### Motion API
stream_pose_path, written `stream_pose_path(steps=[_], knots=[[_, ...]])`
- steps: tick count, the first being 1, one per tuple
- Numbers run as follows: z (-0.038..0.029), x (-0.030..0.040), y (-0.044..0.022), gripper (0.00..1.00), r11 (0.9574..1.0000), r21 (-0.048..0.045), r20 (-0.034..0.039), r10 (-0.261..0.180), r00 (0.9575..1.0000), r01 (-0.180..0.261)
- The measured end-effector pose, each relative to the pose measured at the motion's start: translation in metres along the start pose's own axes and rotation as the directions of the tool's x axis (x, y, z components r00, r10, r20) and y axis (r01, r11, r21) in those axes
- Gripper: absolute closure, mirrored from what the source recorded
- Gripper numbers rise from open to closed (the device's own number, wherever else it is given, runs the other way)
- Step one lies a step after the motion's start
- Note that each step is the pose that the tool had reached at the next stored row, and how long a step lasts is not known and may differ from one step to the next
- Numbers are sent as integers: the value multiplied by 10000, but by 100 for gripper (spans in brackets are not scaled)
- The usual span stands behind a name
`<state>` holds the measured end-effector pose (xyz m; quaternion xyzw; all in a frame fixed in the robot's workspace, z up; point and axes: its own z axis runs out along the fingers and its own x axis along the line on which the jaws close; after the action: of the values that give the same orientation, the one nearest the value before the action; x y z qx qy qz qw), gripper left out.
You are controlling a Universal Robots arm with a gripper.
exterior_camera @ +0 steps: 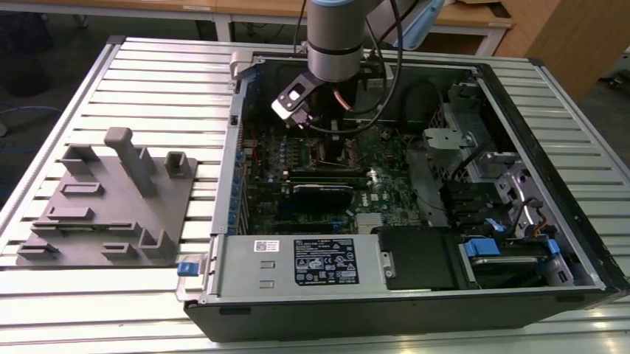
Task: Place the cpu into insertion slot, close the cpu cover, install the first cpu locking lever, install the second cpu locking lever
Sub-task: 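Place the cpu into insertion slot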
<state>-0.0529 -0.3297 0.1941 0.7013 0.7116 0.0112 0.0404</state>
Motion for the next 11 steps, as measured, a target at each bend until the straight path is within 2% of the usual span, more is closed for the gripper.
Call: stream_pose_path(steps=[11], knots=[[8, -4, 14, 46, 10000, -1, -1, 0, 10000, 0]])
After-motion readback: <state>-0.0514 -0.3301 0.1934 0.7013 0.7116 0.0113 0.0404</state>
